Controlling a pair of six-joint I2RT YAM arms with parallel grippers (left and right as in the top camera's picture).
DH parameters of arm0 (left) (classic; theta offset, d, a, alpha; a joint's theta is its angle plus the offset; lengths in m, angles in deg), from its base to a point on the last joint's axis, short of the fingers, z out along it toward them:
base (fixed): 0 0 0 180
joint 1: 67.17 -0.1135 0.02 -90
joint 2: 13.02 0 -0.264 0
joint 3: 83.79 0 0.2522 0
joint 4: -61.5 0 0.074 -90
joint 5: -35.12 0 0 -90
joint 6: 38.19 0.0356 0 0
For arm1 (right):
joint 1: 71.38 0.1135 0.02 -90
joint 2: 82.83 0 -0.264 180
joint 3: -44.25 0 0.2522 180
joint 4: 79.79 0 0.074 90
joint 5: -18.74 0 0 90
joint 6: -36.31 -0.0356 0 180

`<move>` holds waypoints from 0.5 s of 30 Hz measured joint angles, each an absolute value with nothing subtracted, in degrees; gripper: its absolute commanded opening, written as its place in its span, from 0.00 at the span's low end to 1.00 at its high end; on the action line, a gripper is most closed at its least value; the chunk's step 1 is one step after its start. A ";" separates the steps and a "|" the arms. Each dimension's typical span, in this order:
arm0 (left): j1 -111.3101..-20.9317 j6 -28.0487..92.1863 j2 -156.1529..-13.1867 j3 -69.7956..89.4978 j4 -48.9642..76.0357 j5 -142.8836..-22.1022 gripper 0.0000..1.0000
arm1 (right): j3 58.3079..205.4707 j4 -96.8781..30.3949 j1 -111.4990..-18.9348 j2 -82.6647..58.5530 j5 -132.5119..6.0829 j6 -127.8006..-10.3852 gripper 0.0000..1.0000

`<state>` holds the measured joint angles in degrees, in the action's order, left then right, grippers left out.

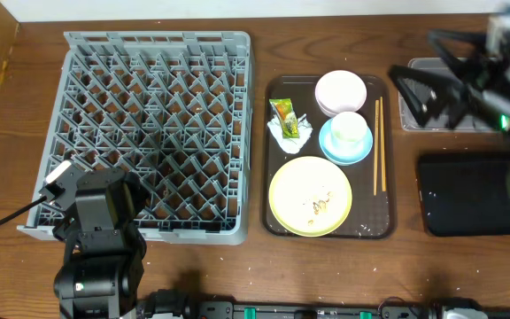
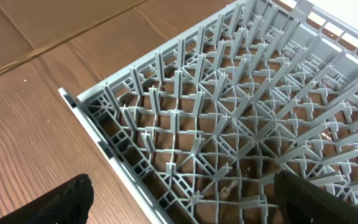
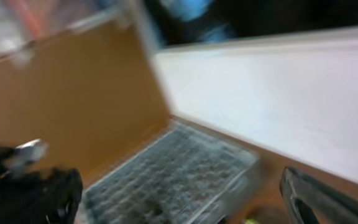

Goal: Sort waste into correct bins and load items into the dishwasher
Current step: 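Reach the right gripper to the tray and grasp the yellow-green snack wrapper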

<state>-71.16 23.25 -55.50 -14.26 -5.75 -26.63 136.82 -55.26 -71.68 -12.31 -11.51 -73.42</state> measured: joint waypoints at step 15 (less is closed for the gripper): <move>-71.16 23.23 -55.52 -14.26 -5.84 -26.60 0.94 | 142.83 -48.57 -57.97 2.21 -5.22 -78.80 0.99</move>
<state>-71.16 23.23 -55.52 -14.26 -5.84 -26.60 142.83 -48.57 -57.97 2.21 -5.22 -78.80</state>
